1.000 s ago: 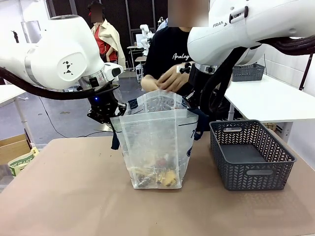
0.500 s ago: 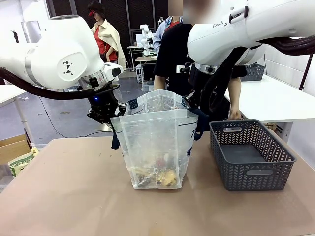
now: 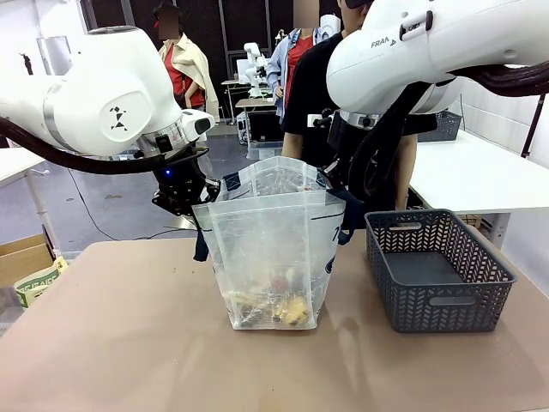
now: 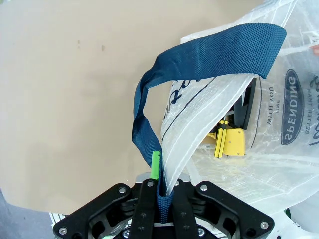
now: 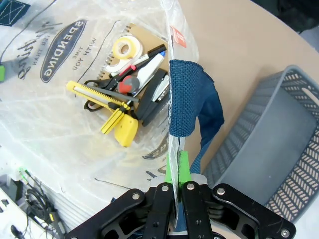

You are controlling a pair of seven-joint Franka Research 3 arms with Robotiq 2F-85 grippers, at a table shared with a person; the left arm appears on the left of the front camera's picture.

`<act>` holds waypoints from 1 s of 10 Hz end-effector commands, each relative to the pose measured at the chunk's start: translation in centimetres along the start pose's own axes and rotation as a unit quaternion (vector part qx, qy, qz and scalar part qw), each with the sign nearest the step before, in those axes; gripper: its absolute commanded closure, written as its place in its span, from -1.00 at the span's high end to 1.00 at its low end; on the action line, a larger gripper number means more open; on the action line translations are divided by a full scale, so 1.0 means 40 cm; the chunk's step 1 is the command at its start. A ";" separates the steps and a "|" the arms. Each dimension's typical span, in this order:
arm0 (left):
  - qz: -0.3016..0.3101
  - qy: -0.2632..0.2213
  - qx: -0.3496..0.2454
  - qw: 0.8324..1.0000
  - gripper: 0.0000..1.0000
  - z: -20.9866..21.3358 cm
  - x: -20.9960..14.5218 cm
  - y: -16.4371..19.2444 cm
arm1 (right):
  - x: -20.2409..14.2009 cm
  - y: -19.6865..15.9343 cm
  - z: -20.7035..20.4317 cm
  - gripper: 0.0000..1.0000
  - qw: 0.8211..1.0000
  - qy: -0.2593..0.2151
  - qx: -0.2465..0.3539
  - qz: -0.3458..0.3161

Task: Transfer purchased items from the store into the shopping bag.
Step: Move the Reusable shopping bag to the right side of the table.

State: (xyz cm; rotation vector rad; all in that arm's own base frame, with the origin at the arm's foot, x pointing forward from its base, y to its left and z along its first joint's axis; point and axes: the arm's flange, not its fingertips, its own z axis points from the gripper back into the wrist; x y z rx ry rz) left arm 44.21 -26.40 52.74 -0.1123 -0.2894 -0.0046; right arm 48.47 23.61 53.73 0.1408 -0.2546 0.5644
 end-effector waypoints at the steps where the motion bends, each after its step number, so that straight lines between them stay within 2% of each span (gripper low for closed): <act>1: 0.009 -0.001 0.001 1.000 -1.00 0.001 -0.001 0.009 | -0.002 -0.005 0.001 -1.00 1.000 0.000 -0.001 -0.005; 10: 0.009 -0.001 0.001 1.000 -1.00 0.001 -0.001 0.009 | -0.002 -0.005 0.001 -1.00 1.000 0.000 -0.001 -0.005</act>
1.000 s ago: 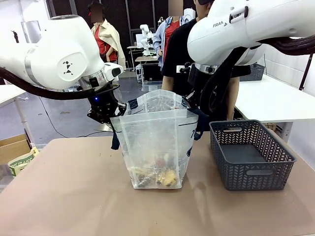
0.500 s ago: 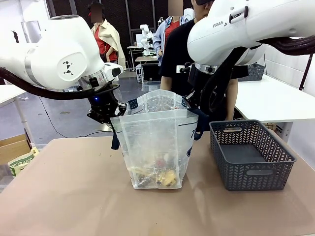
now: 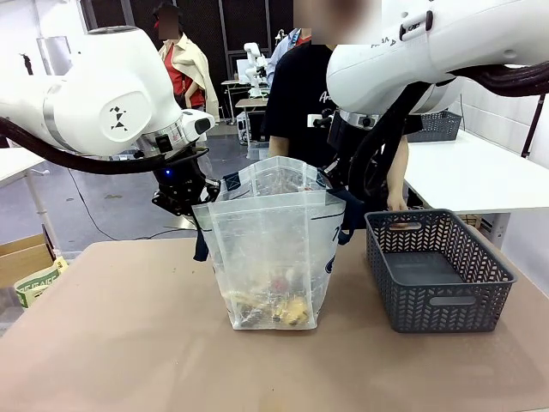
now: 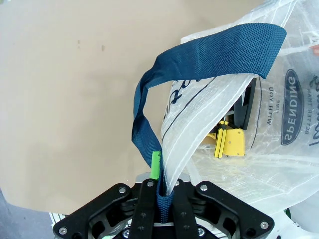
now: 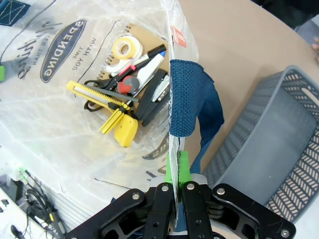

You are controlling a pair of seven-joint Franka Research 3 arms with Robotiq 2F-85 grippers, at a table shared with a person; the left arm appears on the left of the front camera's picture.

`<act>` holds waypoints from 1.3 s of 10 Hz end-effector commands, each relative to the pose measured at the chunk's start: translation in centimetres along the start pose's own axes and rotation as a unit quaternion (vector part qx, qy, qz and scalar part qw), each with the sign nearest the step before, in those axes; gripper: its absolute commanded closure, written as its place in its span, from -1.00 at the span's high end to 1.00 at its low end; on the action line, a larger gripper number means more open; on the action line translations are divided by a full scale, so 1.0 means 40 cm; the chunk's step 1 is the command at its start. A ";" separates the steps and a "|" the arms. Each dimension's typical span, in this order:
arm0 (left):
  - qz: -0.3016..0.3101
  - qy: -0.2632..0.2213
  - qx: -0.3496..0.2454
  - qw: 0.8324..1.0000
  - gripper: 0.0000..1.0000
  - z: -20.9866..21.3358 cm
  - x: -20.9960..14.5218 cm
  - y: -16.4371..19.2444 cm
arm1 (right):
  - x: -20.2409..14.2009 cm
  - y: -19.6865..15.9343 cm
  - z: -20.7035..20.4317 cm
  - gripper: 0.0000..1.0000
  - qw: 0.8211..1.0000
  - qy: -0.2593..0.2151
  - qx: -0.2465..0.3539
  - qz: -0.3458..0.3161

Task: Transfer purchased items from the store into the shopping bag.
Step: Move the Reusable shopping bag to the right side of the table.

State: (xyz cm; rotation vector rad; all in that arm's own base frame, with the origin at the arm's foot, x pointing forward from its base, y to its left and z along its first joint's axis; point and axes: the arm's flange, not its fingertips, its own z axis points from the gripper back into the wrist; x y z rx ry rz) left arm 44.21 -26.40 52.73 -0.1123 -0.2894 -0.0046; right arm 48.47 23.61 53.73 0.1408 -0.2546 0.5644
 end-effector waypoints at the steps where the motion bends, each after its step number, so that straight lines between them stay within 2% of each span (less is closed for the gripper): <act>1: 0.000 0.000 0.000 1.000 -1.00 0.000 0.000 0.000 | 0.000 0.000 0.000 -1.00 1.000 0.000 0.000 0.000; 4: 0.004 -0.003 -0.004 1.000 -1.00 0.003 0.020 -0.037 | 0.009 0.011 -0.002 -1.00 0.999 -0.020 0.029 -0.025; 8: -0.002 0.000 -0.011 1.000 -1.00 0.005 0.028 -0.051 | 0.030 0.013 -0.010 -1.00 0.999 -0.012 0.040 -0.034; 10: -0.014 0.002 -0.016 1.000 -1.00 0.005 0.036 -0.073 | 0.063 0.048 -0.021 -1.00 0.998 -0.010 0.043 -0.045; 11: -0.026 0.006 -0.017 0.999 -1.00 -0.003 0.048 -0.092 | 0.081 0.066 -0.032 -1.00 0.999 -0.004 0.020 -0.048; 13: -0.042 0.011 -0.026 0.999 -1.00 -0.015 0.066 -0.115 | 0.105 0.088 -0.050 -1.00 0.997 -0.007 0.039 -0.059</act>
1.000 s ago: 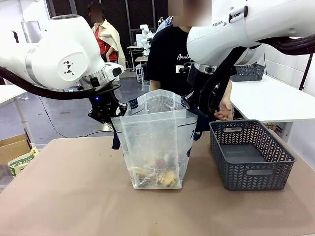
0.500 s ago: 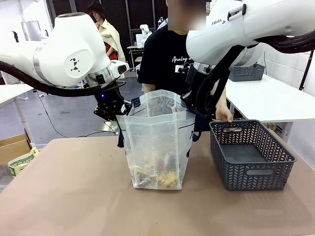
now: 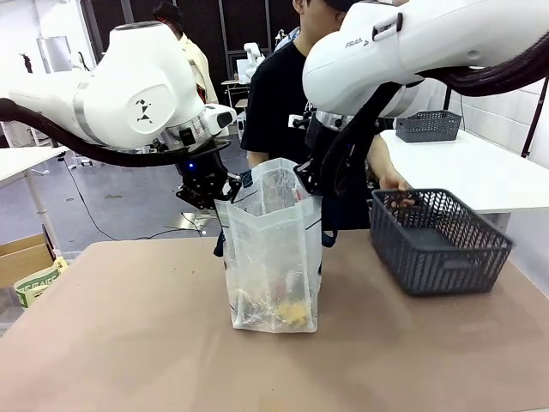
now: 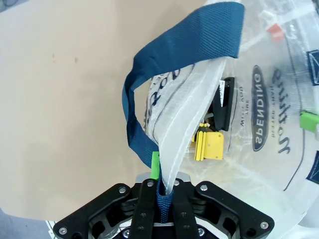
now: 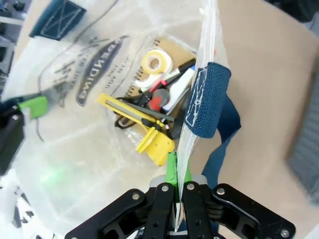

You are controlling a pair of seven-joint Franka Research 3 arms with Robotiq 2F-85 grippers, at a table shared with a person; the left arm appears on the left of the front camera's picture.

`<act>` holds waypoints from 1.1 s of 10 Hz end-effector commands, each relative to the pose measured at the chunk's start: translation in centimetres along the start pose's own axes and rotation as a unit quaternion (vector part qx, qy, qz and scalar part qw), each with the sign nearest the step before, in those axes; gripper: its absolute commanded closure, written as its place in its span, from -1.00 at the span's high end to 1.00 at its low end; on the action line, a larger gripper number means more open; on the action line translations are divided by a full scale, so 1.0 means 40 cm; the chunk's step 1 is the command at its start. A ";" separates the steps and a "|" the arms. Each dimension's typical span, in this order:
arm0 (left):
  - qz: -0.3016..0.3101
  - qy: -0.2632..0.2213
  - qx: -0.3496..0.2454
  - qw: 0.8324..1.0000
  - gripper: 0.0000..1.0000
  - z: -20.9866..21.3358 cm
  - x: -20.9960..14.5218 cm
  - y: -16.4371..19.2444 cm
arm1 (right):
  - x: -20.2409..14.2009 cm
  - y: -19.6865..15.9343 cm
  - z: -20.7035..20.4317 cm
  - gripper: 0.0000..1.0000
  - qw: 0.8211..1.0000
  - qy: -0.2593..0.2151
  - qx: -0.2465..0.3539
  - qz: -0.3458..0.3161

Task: Transfer purchased items from the store into the shopping bag.
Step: Move the Reusable shopping bag to the right side of the table.

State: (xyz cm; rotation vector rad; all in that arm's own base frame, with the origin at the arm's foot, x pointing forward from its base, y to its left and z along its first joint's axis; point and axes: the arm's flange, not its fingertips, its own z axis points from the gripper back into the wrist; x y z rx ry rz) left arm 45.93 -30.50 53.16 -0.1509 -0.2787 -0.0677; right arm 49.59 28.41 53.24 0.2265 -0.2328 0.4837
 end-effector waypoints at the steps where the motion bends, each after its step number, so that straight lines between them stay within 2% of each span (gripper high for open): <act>1: -0.018 0.011 -0.010 1.000 -1.00 -0.009 0.030 -0.019 | 0.035 0.016 -0.020 -1.00 0.999 -0.015 0.005 -0.033; 4: -0.011 0.013 -0.022 1.000 -1.00 -0.019 0.035 -0.018 | 0.045 0.025 -0.034 -1.00 0.998 -0.018 0.005 -0.056; 5: -0.010 0.006 -0.009 1.000 -1.00 -0.019 0.025 -0.027 | 0.037 0.012 -0.025 -1.00 0.998 -0.025 -0.003 -0.065; 6: -0.010 0.006 -0.009 1.000 -1.00 -0.019 0.025 -0.027 | 0.038 0.024 -0.025 -1.00 0.999 -0.011 0.009 -0.044; 8: -0.010 0.007 -0.010 1.000 -1.00 -0.020 0.028 -0.029 | 0.039 0.021 -0.023 -1.00 0.999 -0.013 0.009 -0.051; 9: -0.028 0.001 0.007 1.000 -1.00 -0.020 0.020 -0.035 | 0.046 0.021 -0.032 -1.00 0.996 -0.025 0.027 -0.080; 11: -0.036 -0.011 0.005 0.999 -1.00 -0.016 0.017 -0.041 | 0.060 0.034 -0.046 -1.00 0.988 -0.035 0.060 -0.140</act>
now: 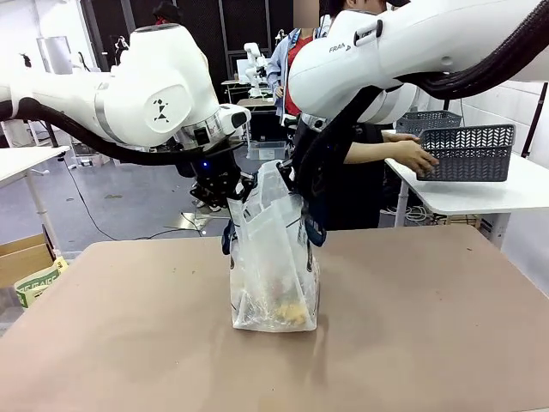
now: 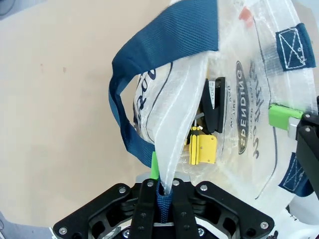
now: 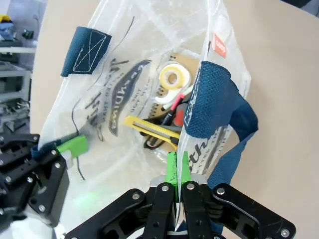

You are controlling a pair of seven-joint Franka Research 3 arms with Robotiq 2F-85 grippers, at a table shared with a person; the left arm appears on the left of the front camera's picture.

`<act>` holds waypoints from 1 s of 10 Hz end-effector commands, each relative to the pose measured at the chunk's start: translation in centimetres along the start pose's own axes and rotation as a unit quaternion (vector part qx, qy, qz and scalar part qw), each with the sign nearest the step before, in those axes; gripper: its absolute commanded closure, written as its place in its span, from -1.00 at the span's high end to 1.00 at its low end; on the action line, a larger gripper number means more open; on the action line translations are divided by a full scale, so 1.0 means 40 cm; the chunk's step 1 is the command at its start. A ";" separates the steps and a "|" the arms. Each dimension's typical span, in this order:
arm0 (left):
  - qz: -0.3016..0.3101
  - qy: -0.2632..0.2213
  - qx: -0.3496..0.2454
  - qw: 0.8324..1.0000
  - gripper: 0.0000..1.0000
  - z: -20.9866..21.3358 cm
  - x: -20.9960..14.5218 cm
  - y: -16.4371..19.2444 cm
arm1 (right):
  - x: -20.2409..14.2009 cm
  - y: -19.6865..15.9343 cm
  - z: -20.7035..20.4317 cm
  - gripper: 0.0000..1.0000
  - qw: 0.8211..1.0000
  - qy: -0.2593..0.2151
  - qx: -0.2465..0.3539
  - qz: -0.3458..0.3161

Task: Transfer purchased items from the store into the shopping bag.
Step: Move the Reusable shopping bag to the right side of the table.

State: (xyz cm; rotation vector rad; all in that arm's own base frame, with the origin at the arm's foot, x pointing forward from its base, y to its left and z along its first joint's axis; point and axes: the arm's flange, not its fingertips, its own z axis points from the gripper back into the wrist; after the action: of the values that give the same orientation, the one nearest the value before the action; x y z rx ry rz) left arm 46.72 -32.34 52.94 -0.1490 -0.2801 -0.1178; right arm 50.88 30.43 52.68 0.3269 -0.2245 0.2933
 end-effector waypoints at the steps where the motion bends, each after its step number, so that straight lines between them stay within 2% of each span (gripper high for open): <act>1: -0.004 -0.015 0.010 1.000 -1.00 0.002 -0.001 0.001 | 0.015 0.014 -0.017 -1.00 0.996 -0.029 0.030 -0.073; 2: 0.010 -0.020 0.014 1.000 -1.00 0.001 0.000 -0.002 | 0.016 0.019 -0.019 -1.00 0.993 -0.044 0.036 -0.104; 3: 0.013 -0.009 0.003 1.000 -1.00 -0.001 0.010 -0.003 | 0.023 0.025 -0.022 -1.00 0.993 -0.042 0.027 -0.108; 4: 0.053 -0.005 -0.007 0.999 -1.00 0.002 0.018 0.007 | 0.024 0.017 -0.017 -1.00 0.993 -0.055 -0.027 -0.101; 5: 0.002 -0.003 0.003 1.000 -1.00 0.001 0.001 0.000 | 0.016 0.008 -0.012 -1.00 0.995 -0.021 0.025 -0.089; 6: 0.018 -0.003 0.002 1.000 -1.00 0.001 0.005 0.006 | 0.019 0.008 -0.012 -1.00 0.995 -0.030 0.011 -0.097; 10: -0.031 -0.008 -0.012 0.999 -1.00 -0.019 0.021 -0.032 | 0.036 0.018 -0.051 -1.00 0.996 -0.009 0.022 -0.081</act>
State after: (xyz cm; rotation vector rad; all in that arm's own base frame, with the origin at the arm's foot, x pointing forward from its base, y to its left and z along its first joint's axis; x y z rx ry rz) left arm 46.79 -33.64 52.67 -0.1554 -0.2849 -0.1496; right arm 51.77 31.98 51.47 0.3742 -0.2214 0.1153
